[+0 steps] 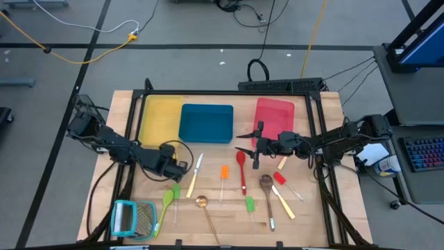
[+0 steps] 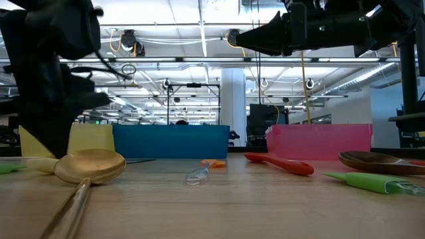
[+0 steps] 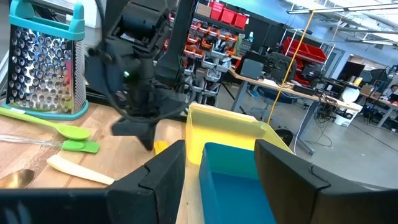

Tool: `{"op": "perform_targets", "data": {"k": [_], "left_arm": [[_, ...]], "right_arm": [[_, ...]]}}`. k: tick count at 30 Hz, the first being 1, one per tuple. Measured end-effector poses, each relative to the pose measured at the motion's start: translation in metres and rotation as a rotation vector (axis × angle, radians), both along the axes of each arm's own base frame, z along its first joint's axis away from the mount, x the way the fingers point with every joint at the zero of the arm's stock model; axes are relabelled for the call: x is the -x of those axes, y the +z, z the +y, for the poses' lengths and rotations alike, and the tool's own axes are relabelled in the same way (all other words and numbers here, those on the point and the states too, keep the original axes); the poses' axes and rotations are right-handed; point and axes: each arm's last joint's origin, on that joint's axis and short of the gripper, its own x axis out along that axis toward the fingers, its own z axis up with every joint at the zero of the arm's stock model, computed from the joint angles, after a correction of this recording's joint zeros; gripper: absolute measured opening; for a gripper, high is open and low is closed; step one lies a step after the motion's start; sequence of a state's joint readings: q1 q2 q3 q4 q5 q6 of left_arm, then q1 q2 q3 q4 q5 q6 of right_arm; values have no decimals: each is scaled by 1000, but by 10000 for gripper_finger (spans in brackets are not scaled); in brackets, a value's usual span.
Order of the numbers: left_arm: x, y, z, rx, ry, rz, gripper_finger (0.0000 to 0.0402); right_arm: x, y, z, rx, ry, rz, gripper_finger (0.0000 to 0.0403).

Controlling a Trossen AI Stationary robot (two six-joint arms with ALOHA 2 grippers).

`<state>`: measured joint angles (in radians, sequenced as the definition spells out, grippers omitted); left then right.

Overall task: Pick & Place Kitchen Items
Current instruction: Put the yellow spatula into the blue bin

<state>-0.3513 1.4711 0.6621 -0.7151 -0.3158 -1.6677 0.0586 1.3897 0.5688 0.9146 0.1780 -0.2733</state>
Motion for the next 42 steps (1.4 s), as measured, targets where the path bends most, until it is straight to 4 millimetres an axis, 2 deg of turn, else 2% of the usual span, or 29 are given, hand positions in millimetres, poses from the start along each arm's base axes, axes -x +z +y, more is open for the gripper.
{"op": "perform_targets", "data": {"k": [6, 10, 20, 28, 34, 39, 42], "left_arm": [[1, 0, 1, -24, -35, 21, 5], [0, 1, 1, -48, -153, 48, 5], [1, -1, -1, 68, -554, 165, 52], [-6, 0, 5, 41, -596, 138, 111], [-34, 26, -1, 26, -784, 18, 144], [-41, 45, -1, -79, -931, 76, 145], [-37, 46, 7, -92, -937, 167, 145]], "right_arm": [[0, 0, 0, 0, 0, 0, 184], [0, 0, 0, 0, 0, -1, 186], [0, 0, 0, 0, 0, -1, 185], [0, 0, 0, 0, 0, -1, 185], [0, 0, 0, 2, 0, -2, 181], [0, 0, 0, 1, 0, -1, 182], [0, 0, 0, 1, 0, -1, 182]]}}
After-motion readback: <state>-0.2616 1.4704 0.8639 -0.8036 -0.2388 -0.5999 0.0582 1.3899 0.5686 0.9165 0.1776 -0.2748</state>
